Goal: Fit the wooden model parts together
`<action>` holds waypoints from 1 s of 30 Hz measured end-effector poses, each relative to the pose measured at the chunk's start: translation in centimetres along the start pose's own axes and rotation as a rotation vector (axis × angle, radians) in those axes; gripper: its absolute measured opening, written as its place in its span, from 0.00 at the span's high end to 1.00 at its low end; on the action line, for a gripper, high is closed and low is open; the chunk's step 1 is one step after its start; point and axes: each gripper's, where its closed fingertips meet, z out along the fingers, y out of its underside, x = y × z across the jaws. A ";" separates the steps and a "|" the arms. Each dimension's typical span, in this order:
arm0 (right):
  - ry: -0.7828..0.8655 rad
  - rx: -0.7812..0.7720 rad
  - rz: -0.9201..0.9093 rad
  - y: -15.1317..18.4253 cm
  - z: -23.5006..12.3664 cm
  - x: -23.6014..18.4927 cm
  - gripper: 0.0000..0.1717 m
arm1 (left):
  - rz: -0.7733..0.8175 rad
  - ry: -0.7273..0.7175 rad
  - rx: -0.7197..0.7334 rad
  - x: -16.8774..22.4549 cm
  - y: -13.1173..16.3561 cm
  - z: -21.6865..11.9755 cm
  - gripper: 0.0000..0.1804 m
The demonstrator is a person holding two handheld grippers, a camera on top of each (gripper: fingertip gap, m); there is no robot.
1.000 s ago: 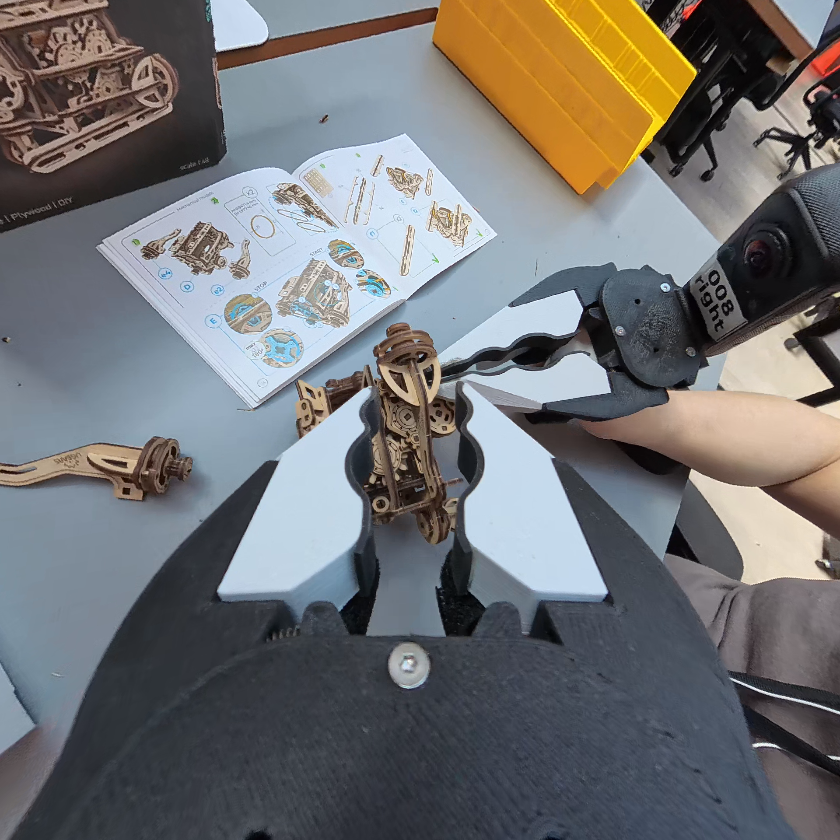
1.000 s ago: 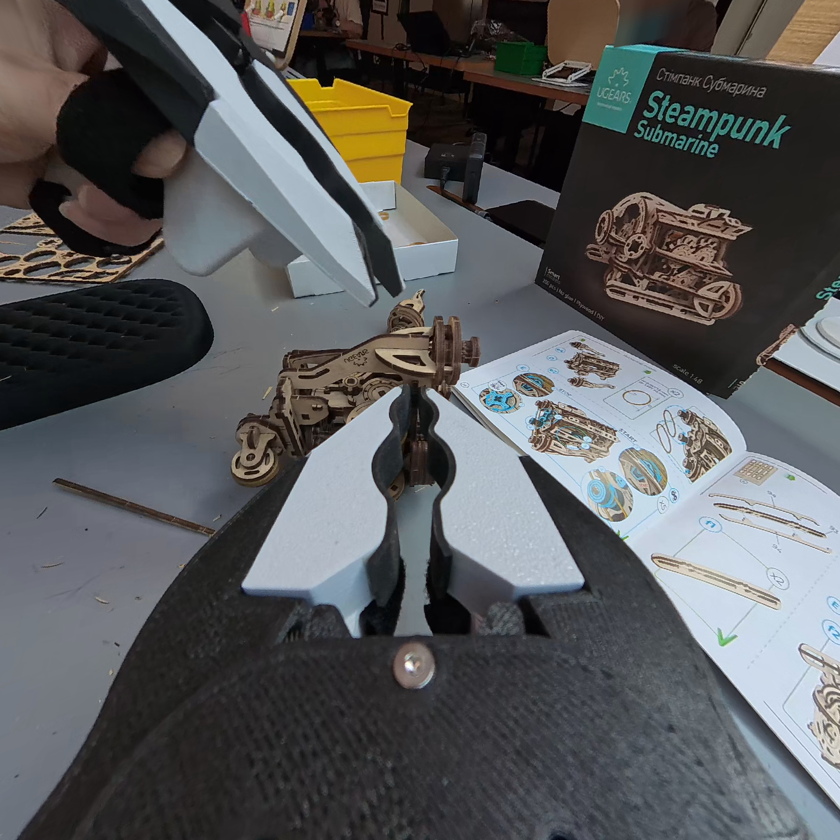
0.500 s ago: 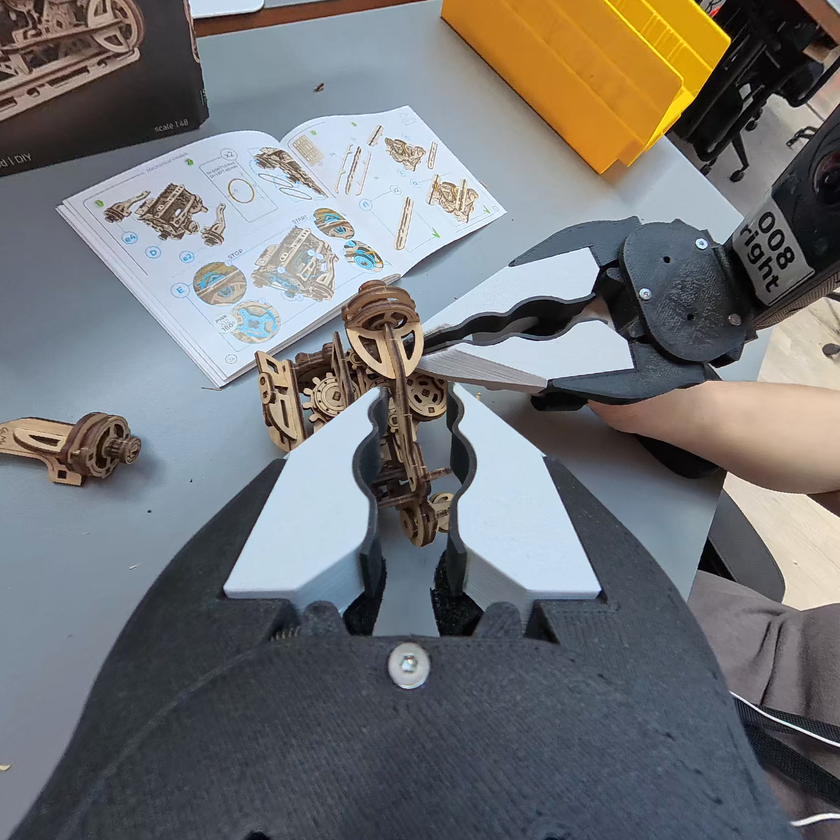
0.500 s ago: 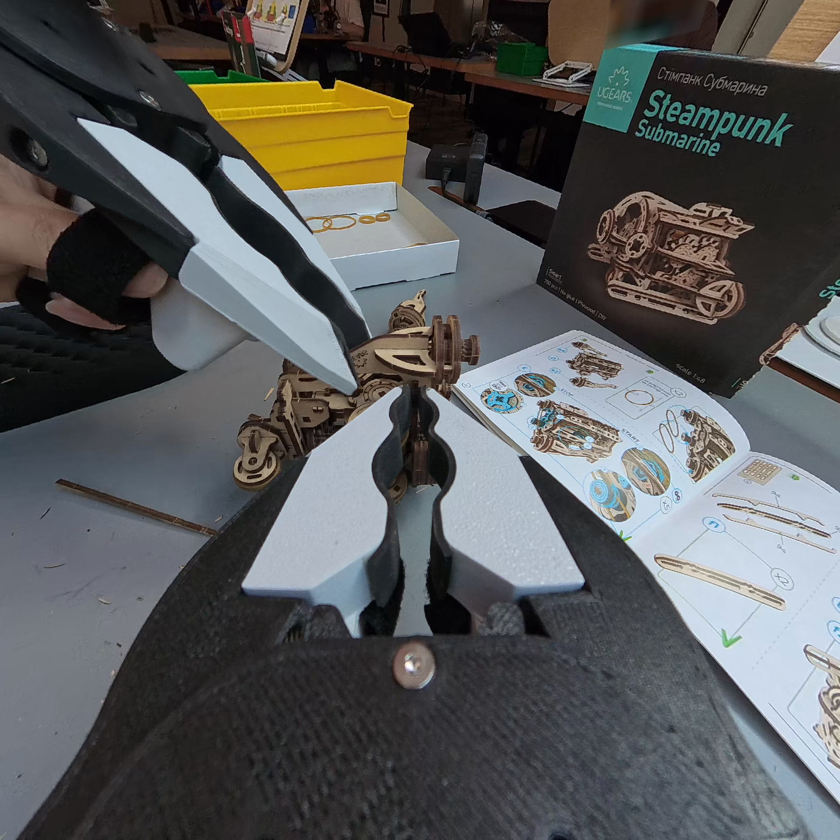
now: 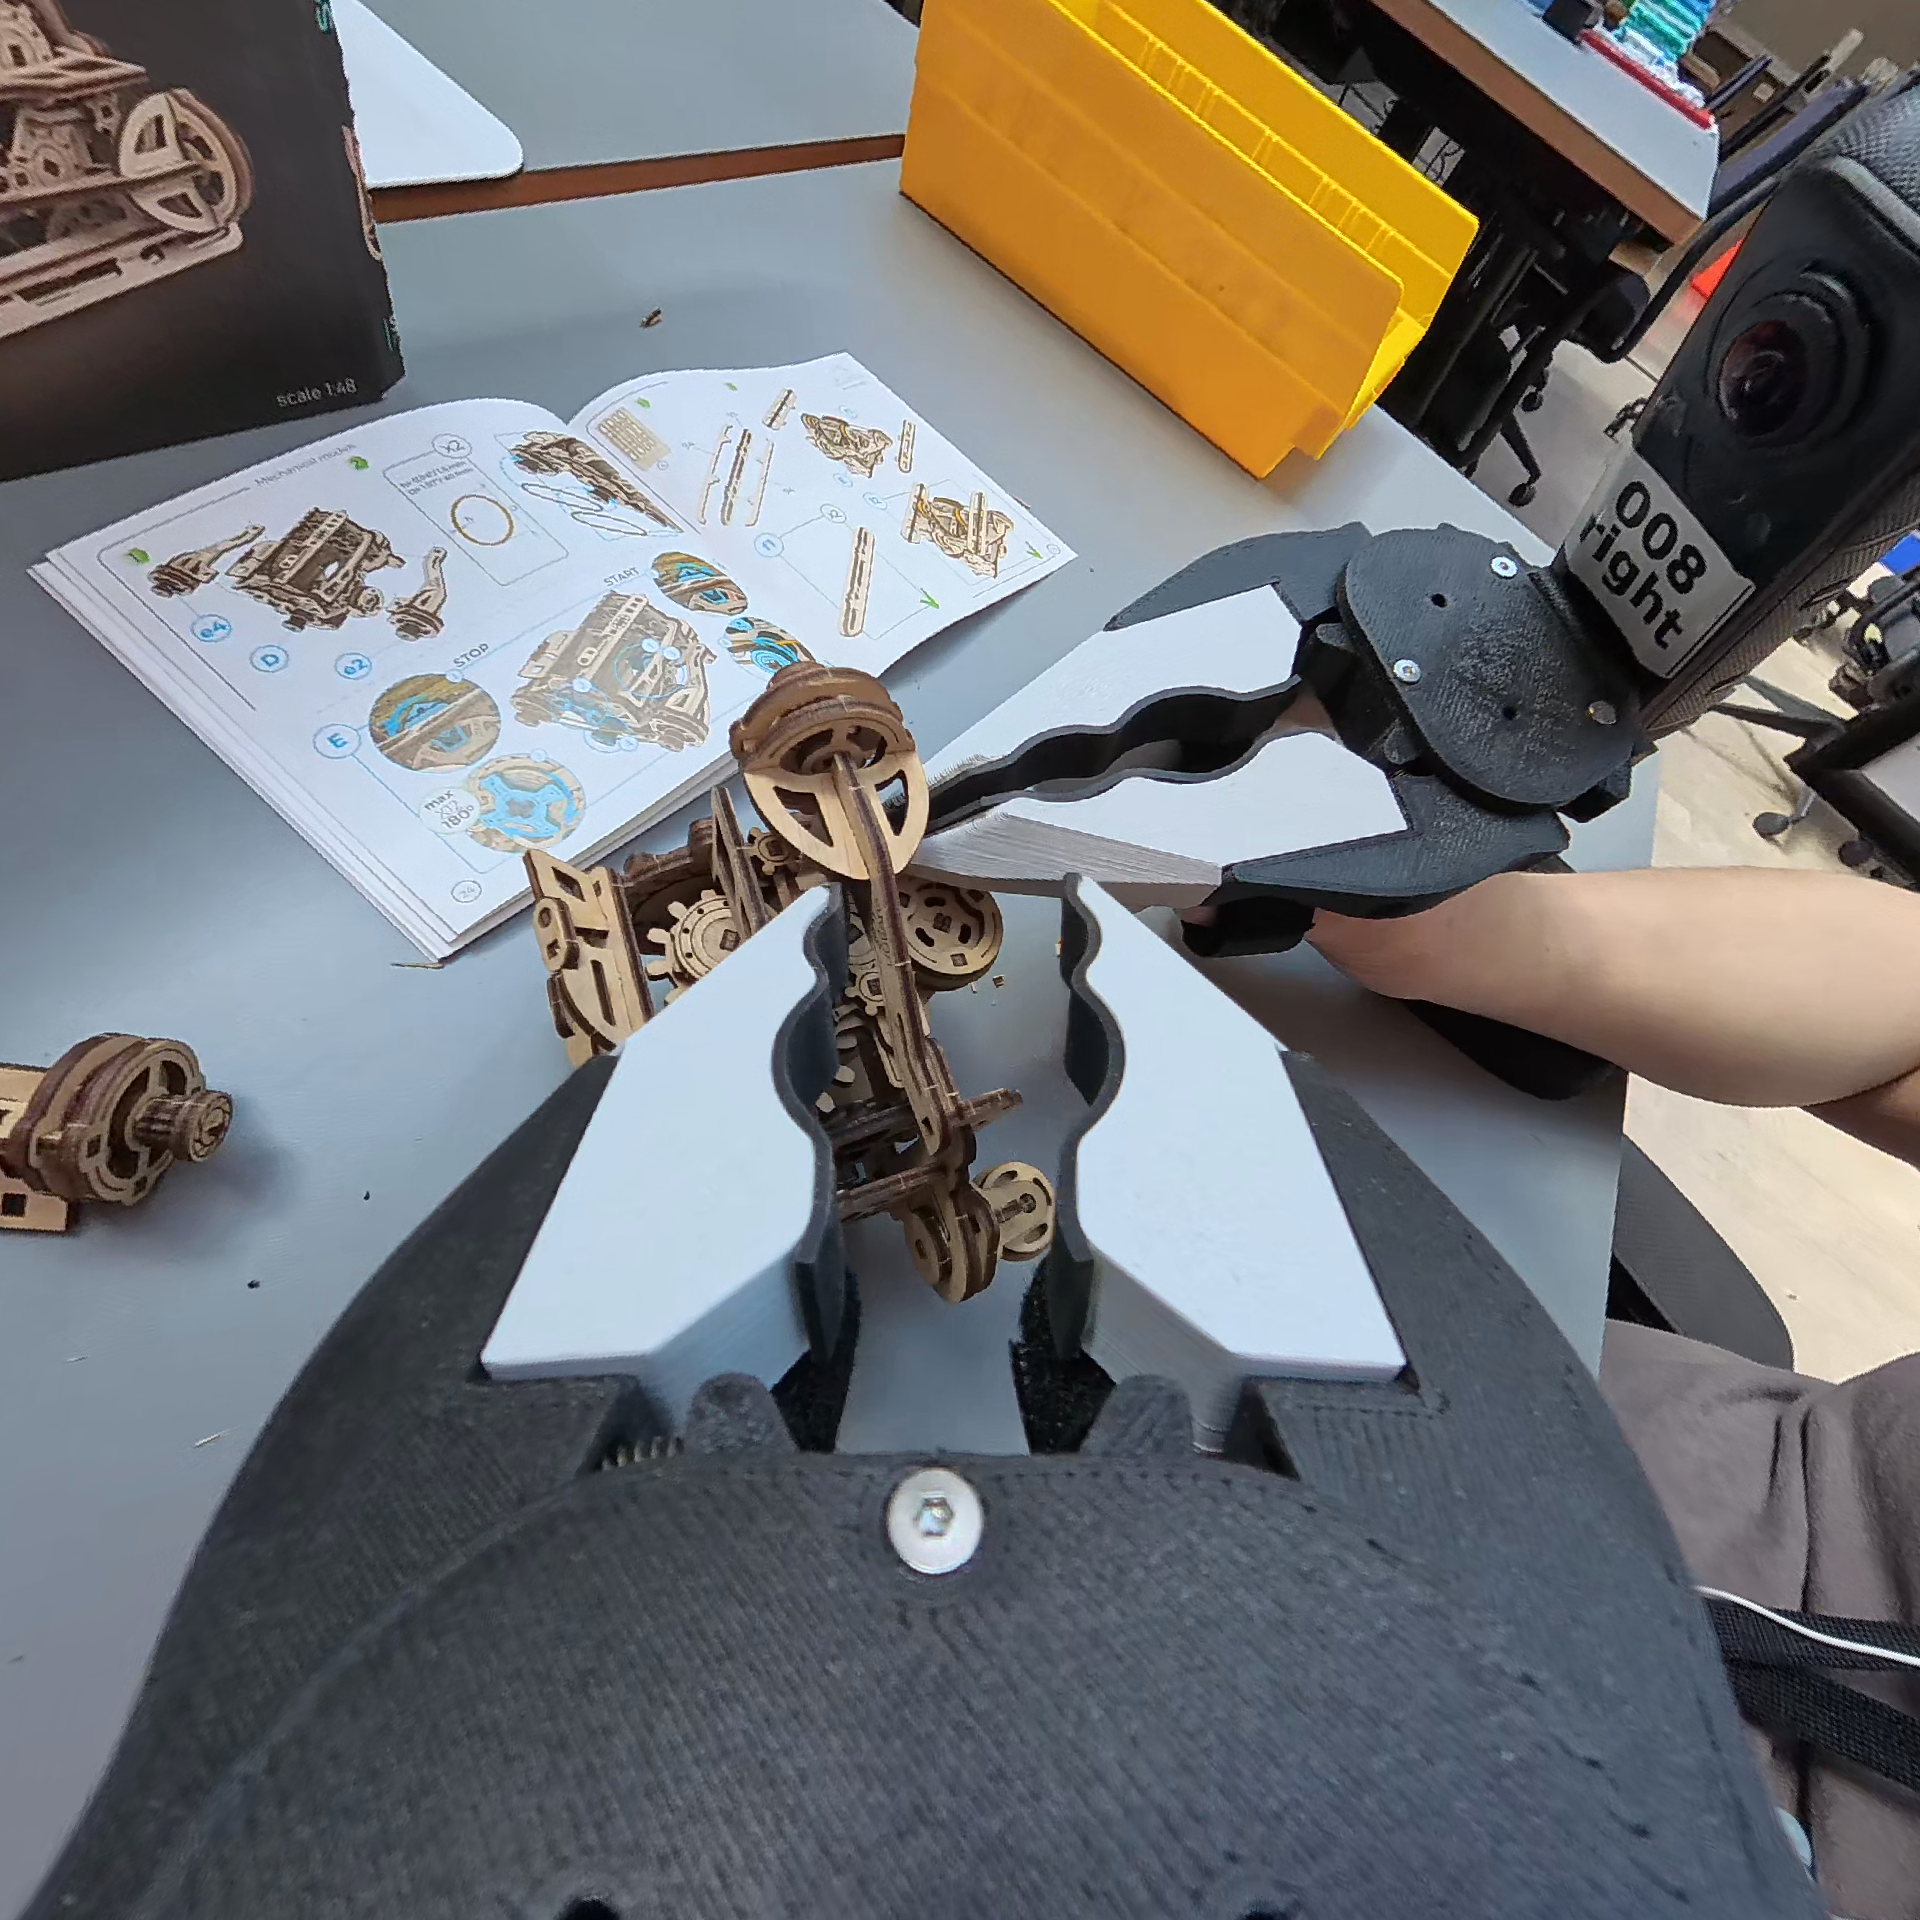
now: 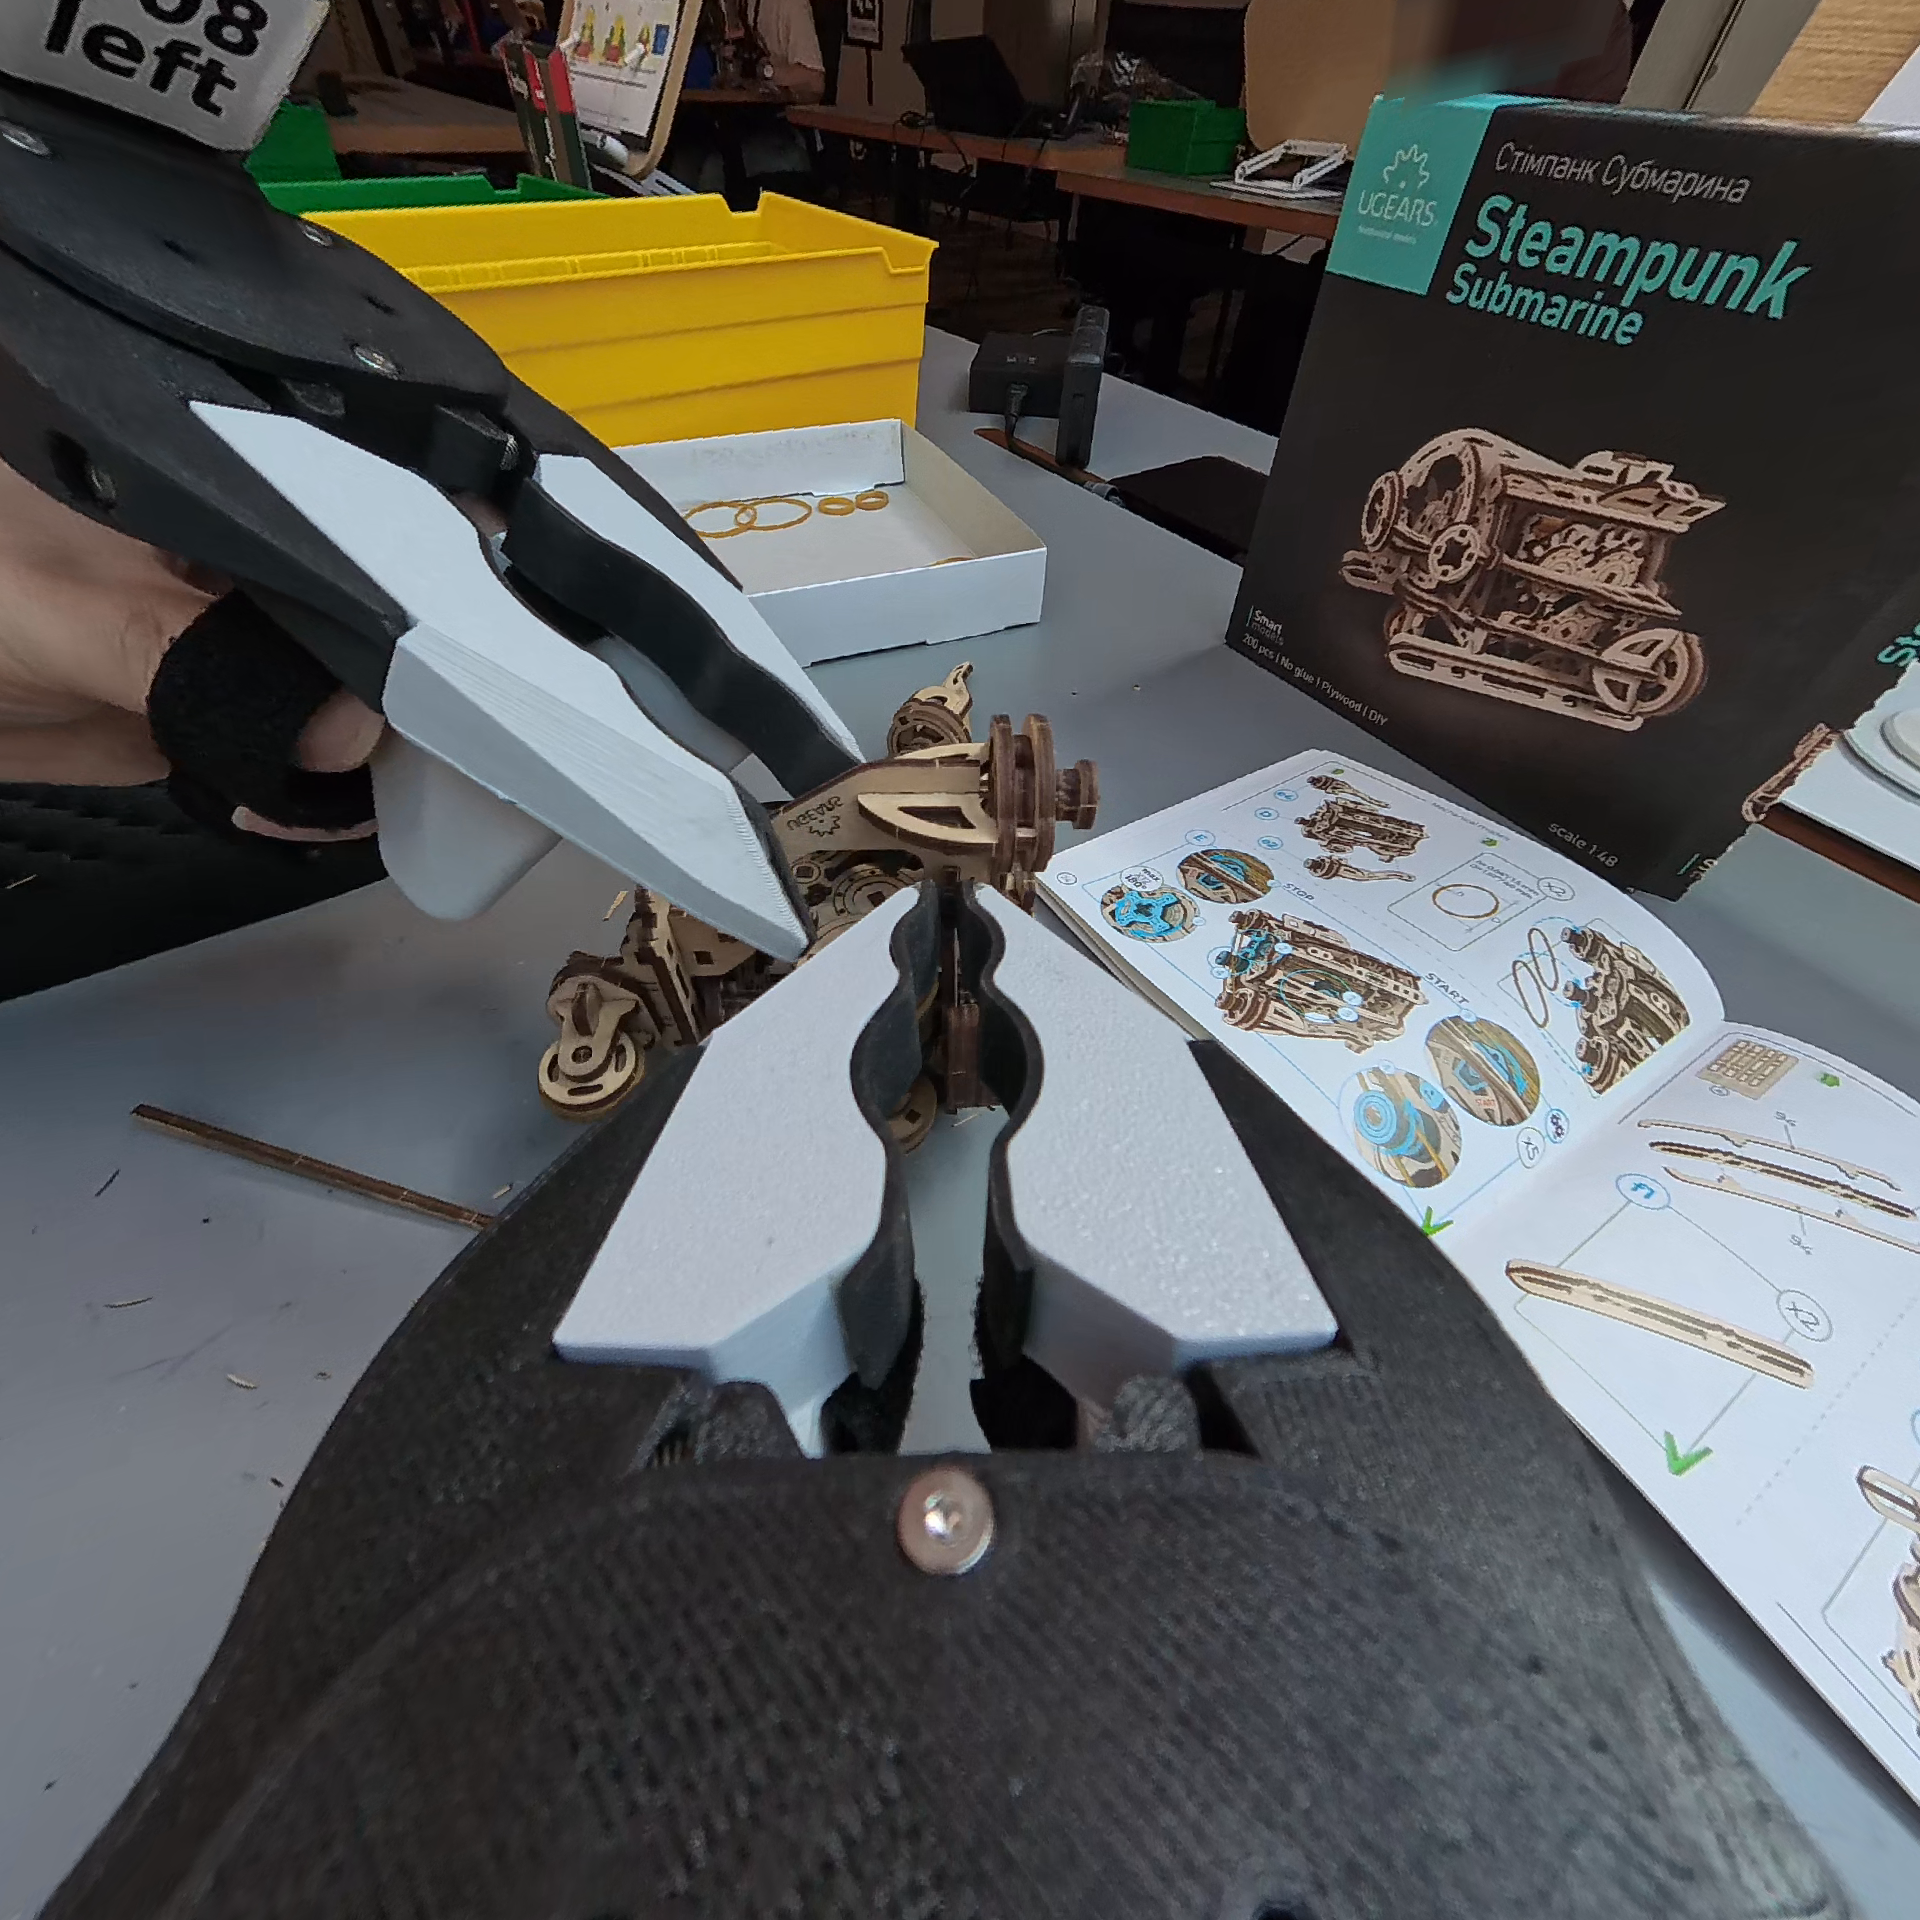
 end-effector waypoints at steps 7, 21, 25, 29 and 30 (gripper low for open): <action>0.002 -0.008 0.011 0.2 0.1 0.0 0.99 | -0.052 -0.002 -0.019 -0.1 0.0 0.0 0.83; -0.014 -0.005 0.050 0.2 0.1 -0.1 0.99 | -0.031 -0.098 -0.048 -1.4 0.2 0.1 0.96; -0.013 -0.008 0.056 0.2 0.2 -0.2 0.99 | -0.022 -0.092 -0.046 -1.4 0.3 0.0 0.96; -0.012 -0.009 0.057 0.2 0.2 -0.2 0.99 | -0.038 -0.068 -0.036 -1.3 0.3 0.0 0.96; -0.013 -0.009 0.060 0.2 0.2 -0.3 0.99 | -0.040 -0.063 -0.034 -1.3 0.3 0.0 0.96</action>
